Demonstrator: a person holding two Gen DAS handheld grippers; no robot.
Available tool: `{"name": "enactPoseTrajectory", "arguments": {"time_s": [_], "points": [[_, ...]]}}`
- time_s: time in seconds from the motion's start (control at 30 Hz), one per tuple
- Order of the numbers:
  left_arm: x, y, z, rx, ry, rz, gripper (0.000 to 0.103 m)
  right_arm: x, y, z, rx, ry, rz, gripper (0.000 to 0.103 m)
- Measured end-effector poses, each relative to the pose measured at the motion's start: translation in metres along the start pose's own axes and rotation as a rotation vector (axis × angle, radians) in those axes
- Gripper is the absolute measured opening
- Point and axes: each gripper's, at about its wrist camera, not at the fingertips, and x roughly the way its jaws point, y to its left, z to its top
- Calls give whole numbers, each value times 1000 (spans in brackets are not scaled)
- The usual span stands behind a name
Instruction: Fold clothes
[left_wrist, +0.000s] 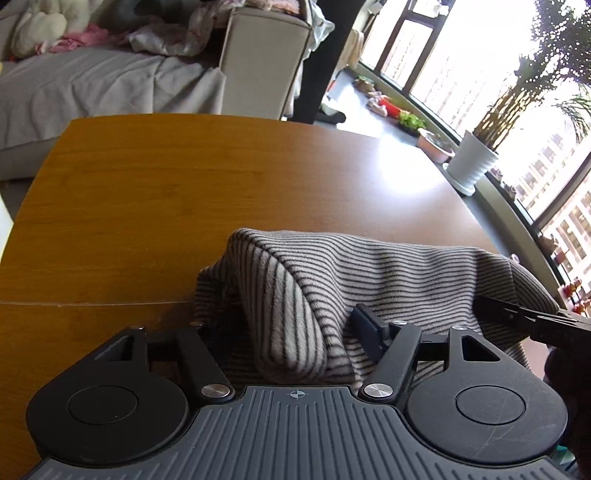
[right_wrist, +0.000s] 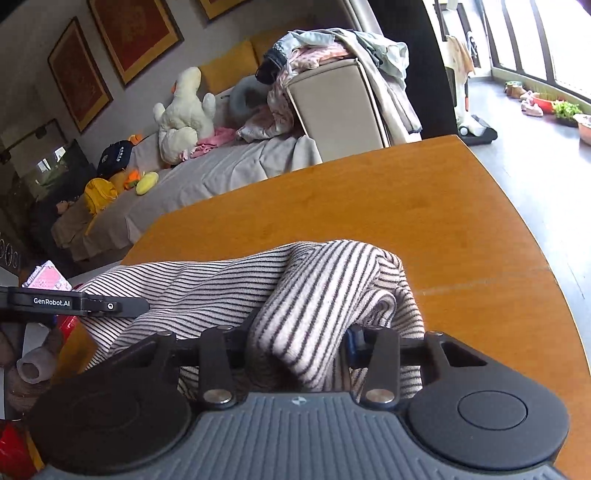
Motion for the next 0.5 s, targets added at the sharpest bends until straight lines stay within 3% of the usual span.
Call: {"name": "enactPoseTrajectory", "arguments": {"time_s": [0.13,0.2,0.37,0.5], "points": [[18,7,30,-11,-53,18,50,33,3,32,-20,-26,-19,32],[22,6,46,-7,-87,45,36,29,8,40,-26,-54,-2,27],[-14,-8,49,26,-168,26,31,-26,20,32,-83,-127,96,27],[-51,-22,19,52,-197,-7,31,-58,23,8,-89,-113,134,27]]}}
